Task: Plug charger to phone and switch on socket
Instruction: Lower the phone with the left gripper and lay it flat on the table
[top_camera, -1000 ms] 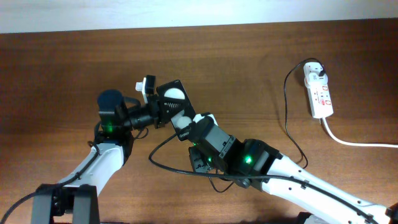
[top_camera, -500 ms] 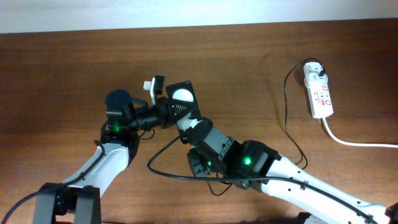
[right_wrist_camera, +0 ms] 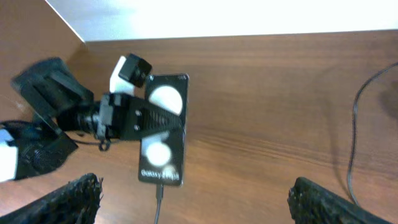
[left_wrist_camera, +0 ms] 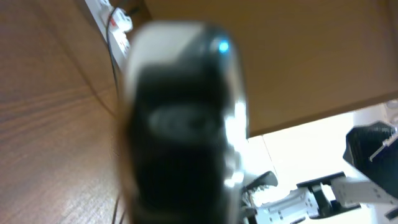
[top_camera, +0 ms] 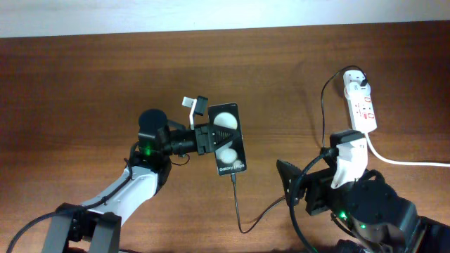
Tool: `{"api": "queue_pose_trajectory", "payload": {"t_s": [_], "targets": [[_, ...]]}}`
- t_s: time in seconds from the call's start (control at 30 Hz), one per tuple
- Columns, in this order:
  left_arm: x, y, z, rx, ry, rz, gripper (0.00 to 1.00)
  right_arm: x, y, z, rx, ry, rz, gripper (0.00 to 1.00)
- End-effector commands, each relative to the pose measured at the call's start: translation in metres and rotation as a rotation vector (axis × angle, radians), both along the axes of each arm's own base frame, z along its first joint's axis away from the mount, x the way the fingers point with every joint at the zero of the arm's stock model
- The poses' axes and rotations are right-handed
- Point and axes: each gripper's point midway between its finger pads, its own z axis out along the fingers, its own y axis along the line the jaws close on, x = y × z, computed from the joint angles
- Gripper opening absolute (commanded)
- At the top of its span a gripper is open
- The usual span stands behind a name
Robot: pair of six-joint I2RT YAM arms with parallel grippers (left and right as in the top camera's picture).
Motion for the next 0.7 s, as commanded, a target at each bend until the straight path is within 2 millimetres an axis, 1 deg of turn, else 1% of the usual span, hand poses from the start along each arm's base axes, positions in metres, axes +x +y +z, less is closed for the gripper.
{"api": "queue_pose_trajectory", "payload": {"t_s": [0.0,0.03,0.1,0.13,0.17,0.2,0.27,0.3,0.33,0.37,0.43,0.47,0.5,0.53,0.57,0.6,0.63,0.67], "targets": [[0.027,-0.002,0.014,0.046,-0.079,0.07,0.0,0.0,-0.01,-0.005,-0.043,0.012,-0.032,0.99],[0.035,-0.002,0.011,0.102,-0.074,0.085,0.0,0.0,-0.01,-0.006,-0.05,0.017,-0.032,0.99],[0.053,0.005,0.002,0.253,-0.058,0.148,0.0,0.0,-0.01,-0.007,-0.051,0.018,-0.032,0.99],[0.063,0.011,0.001,0.342,-0.059,0.185,0.0,0.0,-0.01,-0.007,-0.051,0.018,-0.032,0.99],[0.068,0.012,0.003,0.376,-0.063,0.186,0.0,0.0,-0.01,-0.007,-0.052,0.018,-0.032,0.99],[0.081,0.008,0.005,0.386,-0.053,0.177,0.0,0.0,-0.01,-0.007,-0.053,0.019,-0.032,0.99],[0.097,-0.003,-0.01,0.396,-0.023,0.156,0.0,0.0,-0.01,-0.007,-0.052,0.019,-0.032,0.99],[0.104,-0.01,-0.02,0.402,-0.002,0.139,0.0,0.0,-0.01,-0.007,-0.052,0.019,-0.032,0.99],[0.115,-0.023,-0.043,0.424,0.038,0.1,0.0,0.0,-0.01,-0.007,-0.053,0.019,-0.032,0.99],[0.121,-0.031,-0.061,0.45,0.07,0.071,0.0,0.0,-0.01,-0.007,-0.052,0.019,-0.032,0.99],[0.129,-0.045,-0.094,0.488,0.14,0.015,0.0,0.0,-0.01,-0.007,-0.052,0.019,-0.032,0.99],[0.131,-0.057,-0.112,0.471,0.181,-0.041,0.0,0.0,-0.01,-0.007,-0.053,0.019,-0.032,0.99],[0.133,-0.064,-0.124,0.46,0.204,-0.069,0.0,0.0,-0.01,-0.007,-0.052,0.019,-0.032,0.99],[0.135,-0.067,-0.135,0.465,0.222,-0.074,0.0,0.0,-0.01,-0.007,-0.052,0.019,-0.032,0.99],[0.137,-0.067,-0.158,0.485,0.273,-0.063,0.0,0.0,-0.01,-0.007,-0.052,0.019,-0.032,0.99],[0.136,-0.065,-0.171,0.508,0.297,-0.055,0.0,0.0,-0.01,-0.007,-0.052,0.019,-0.032,0.99],[0.137,-0.058,-0.182,0.558,0.316,-0.027,0.0,0.0,-0.01,-0.007,-0.052,0.019,-0.032,0.99],[0.14,-0.054,-0.188,0.593,0.316,-0.001,0.01,0.0,-0.01,-0.007,-0.053,0.019,-0.032,0.99]]}}
